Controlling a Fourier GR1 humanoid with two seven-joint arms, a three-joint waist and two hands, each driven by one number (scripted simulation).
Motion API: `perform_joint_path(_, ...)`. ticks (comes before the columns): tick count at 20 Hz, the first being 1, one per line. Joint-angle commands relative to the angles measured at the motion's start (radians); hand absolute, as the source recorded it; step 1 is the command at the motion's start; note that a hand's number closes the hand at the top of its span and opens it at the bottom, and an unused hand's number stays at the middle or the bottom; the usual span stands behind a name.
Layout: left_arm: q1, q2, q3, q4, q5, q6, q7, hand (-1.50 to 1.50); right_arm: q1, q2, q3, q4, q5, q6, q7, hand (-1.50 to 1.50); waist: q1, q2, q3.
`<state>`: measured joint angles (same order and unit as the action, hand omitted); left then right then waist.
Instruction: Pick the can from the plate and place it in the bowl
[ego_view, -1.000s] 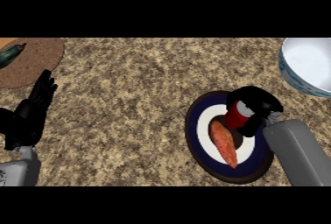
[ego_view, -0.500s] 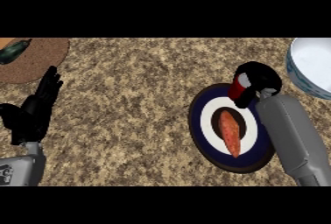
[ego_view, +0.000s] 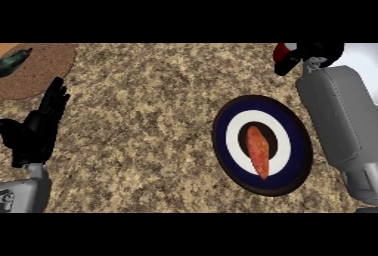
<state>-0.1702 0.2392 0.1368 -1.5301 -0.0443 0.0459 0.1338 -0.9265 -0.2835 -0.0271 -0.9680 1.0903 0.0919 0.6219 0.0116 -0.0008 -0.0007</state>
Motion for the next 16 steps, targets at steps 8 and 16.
perform_joint_path(8,0.054,0.021,0.045,-0.009,0.048,-0.052,-0.041,0.0,-0.085,-0.104,-0.121,-0.112,0.02,-0.1,0.104,1.5,-0.003,0.001,0.0)
perform_joint_path(16,0.016,0.01,0.036,-0.011,0.019,-0.029,-0.019,0.0,-0.036,-0.203,-0.268,0.07,-0.1,-0.238,-0.131,1.5,0.006,0.008,0.001)
